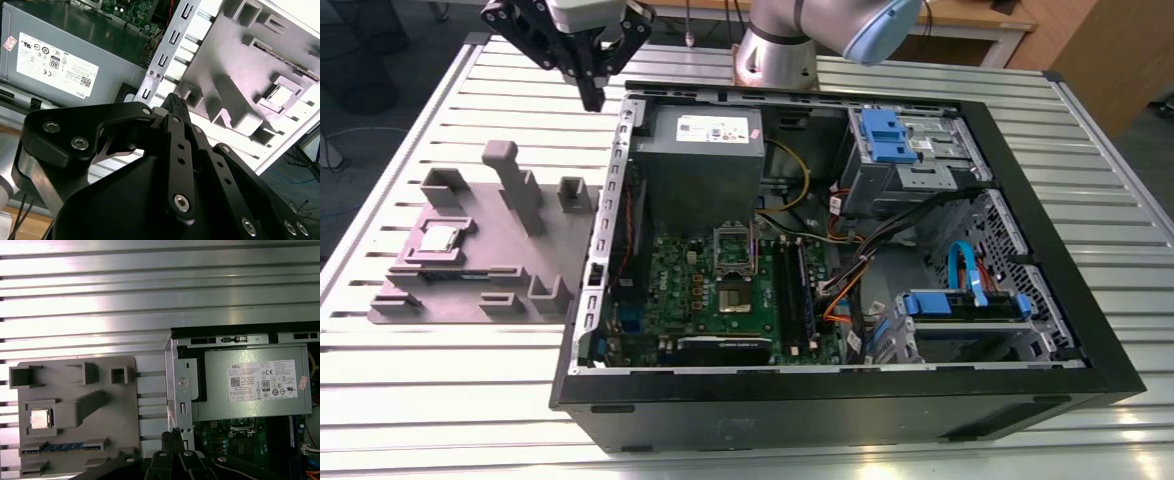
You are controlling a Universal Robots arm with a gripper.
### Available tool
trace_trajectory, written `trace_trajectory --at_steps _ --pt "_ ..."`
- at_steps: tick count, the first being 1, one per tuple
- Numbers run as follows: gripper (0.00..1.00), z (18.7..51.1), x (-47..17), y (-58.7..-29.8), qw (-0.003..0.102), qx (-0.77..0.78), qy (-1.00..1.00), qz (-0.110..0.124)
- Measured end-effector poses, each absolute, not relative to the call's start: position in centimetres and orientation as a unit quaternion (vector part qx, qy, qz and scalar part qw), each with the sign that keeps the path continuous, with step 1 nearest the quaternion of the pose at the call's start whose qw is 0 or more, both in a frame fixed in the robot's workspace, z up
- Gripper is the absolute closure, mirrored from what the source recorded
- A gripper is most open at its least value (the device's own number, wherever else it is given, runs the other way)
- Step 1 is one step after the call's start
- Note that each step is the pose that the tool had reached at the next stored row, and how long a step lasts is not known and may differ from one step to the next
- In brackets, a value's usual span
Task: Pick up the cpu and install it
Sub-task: 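Reach for the cpu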
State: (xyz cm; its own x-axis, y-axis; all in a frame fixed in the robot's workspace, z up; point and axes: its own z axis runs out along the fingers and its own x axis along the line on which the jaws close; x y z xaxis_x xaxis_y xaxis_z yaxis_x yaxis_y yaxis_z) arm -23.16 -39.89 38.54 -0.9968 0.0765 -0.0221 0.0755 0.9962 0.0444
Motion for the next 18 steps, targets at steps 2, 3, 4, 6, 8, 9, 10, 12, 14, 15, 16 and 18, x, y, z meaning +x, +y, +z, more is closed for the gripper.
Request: trace_trajectory --at_steps 2,3,4,6,8,9,10,12,14,15,16,18 --pt "0.89 38.54 -23.24 -39.9 0.012 0.038 0.999 0.022" --pt "0.89 38.54 -23.3 -39.89 0.012 0.038 0.999 0.022" --pt "0.89 38.54 -23.34 -39.89 0.012 0.038 0.999 0.022" --pt "0.89 38.54 -23.44 -39.89 0.012 0.038 0.999 0.022" --pt "0.89 38.54 -23.53 -39.89 0.012 0.038 0.999 0.022" --pt "0.89 38.54 -23.58 -39.89 0.012 0.038 0.999 0.022" --pt "0.89 38.54 -23.63 -39.89 0.012 0.038 0.999 0.022" --pt "0.89 38.54 -23.73 -39.89 0.012 0.038 0.999 0.022" --pt "0.89 38.53 -23.83 -39.89 0.012 0.038 0.999 0.022" --pt "0.89 38.53 -23.87 -39.89 0.012 0.038 0.999 0.022" --pt "0.89 38.53 -23.93 -39.89 0.012 0.038 0.999 0.022" --pt "0.89 38.53 -24.03 -39.89 0.012 0.038 0.999 0.022"
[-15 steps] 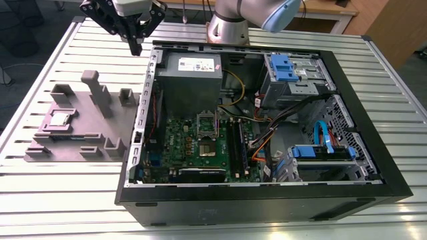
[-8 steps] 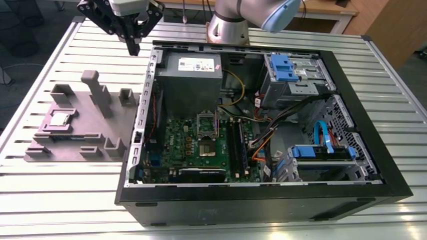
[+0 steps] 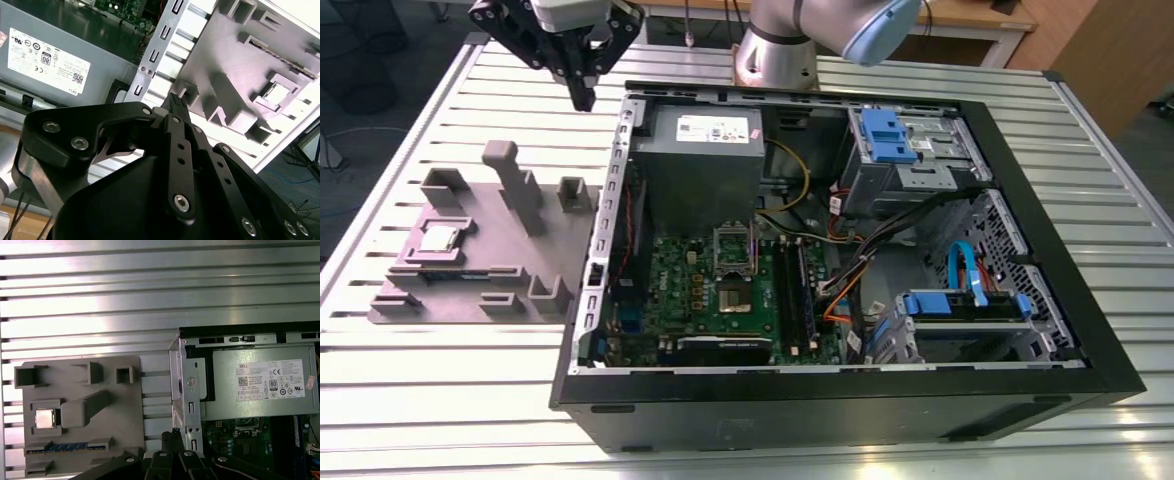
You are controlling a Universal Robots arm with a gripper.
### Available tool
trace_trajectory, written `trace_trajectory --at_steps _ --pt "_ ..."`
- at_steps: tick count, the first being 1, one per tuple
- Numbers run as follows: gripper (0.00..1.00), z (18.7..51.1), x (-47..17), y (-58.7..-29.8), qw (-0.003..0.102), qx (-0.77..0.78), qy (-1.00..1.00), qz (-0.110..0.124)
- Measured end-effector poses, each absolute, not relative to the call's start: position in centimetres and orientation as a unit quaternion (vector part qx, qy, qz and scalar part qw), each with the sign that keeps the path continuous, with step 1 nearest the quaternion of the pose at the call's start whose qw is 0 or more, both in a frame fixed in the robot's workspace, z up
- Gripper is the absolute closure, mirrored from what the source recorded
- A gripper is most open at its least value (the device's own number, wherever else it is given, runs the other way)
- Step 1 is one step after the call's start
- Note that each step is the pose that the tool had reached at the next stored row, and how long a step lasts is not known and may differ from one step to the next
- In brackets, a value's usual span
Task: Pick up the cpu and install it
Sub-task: 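Reach for the cpu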
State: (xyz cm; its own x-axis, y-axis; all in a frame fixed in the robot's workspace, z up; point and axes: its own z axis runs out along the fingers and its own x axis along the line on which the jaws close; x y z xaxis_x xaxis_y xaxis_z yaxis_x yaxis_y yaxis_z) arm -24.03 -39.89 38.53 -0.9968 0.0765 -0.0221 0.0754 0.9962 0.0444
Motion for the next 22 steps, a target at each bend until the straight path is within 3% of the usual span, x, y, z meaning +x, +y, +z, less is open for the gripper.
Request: trace_trajectory --at_steps 22 --pt "0.89 38.5 -25.3 -39.9 0.012 0.038 0.999 0.022"
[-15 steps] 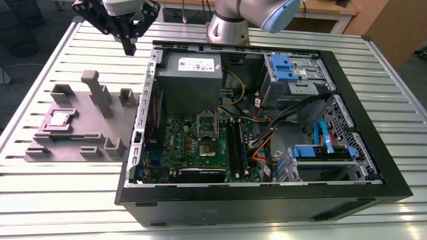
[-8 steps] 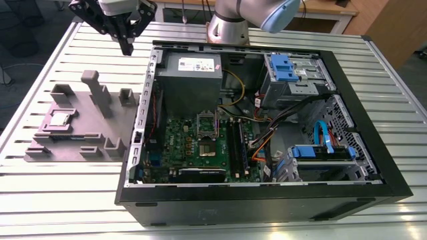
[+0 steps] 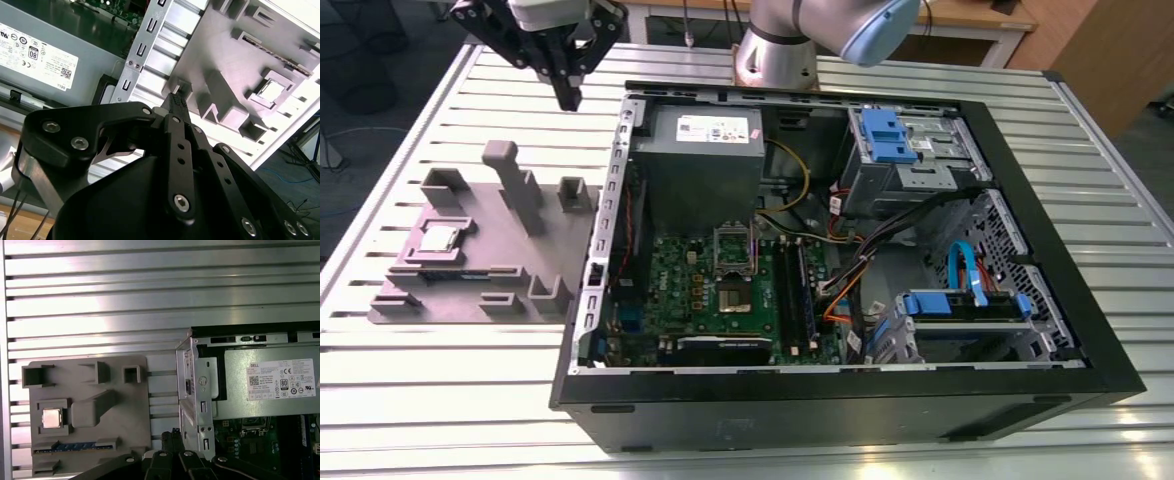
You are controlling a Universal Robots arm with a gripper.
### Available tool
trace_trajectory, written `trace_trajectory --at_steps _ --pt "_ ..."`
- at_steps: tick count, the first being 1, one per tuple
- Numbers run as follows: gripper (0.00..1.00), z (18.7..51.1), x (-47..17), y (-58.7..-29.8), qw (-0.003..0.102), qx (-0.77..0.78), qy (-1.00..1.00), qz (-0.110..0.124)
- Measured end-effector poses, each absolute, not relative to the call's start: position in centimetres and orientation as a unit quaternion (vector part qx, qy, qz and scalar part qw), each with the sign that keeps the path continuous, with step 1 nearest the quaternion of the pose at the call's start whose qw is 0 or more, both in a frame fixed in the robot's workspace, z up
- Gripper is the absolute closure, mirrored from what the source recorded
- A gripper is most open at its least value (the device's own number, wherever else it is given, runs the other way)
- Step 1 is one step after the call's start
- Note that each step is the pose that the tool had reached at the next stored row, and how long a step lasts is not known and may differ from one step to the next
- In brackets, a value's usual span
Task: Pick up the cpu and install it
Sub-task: 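Reach for the cpu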
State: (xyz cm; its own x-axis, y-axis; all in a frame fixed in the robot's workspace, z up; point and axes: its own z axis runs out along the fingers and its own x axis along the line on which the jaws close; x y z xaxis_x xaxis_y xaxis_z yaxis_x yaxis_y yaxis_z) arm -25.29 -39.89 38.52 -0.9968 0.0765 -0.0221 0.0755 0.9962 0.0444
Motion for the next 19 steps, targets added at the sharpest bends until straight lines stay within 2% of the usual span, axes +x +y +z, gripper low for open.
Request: trace_trajectory --at_steps 19 --pt "0.89 38.5 -26.6 -39.9 0.012 0.038 0.999 0.022"
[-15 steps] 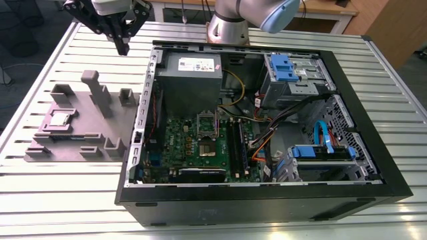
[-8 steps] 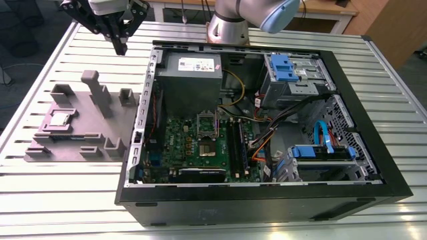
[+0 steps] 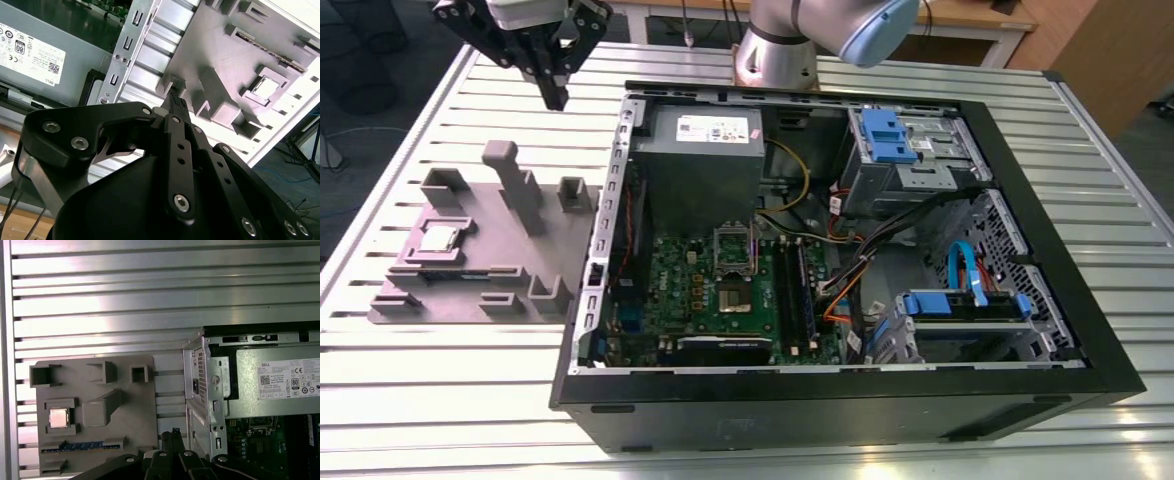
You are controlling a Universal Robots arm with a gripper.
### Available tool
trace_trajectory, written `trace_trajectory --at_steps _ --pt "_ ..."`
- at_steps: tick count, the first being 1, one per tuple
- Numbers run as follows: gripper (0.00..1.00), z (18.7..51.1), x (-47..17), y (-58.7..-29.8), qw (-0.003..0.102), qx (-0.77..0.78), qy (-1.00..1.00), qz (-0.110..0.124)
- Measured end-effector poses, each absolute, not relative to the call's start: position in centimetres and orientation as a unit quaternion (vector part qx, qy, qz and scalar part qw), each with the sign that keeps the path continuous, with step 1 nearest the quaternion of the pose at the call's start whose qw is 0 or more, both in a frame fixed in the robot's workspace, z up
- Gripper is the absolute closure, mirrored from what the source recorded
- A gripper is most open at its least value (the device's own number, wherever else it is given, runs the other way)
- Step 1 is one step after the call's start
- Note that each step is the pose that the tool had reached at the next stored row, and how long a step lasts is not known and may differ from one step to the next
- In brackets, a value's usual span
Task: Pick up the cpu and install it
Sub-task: 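Reach for the cpu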
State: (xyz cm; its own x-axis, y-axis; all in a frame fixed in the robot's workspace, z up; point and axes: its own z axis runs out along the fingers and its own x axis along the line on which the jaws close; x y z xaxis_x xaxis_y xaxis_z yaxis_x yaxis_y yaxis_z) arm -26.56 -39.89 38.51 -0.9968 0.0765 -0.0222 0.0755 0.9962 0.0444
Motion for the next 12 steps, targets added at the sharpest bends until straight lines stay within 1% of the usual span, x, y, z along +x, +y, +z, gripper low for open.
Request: trace_trajectory --at_steps 12 --pt "0.89 38.47 -27.32 -39.89 0.012 0.038 0.999 0.022"
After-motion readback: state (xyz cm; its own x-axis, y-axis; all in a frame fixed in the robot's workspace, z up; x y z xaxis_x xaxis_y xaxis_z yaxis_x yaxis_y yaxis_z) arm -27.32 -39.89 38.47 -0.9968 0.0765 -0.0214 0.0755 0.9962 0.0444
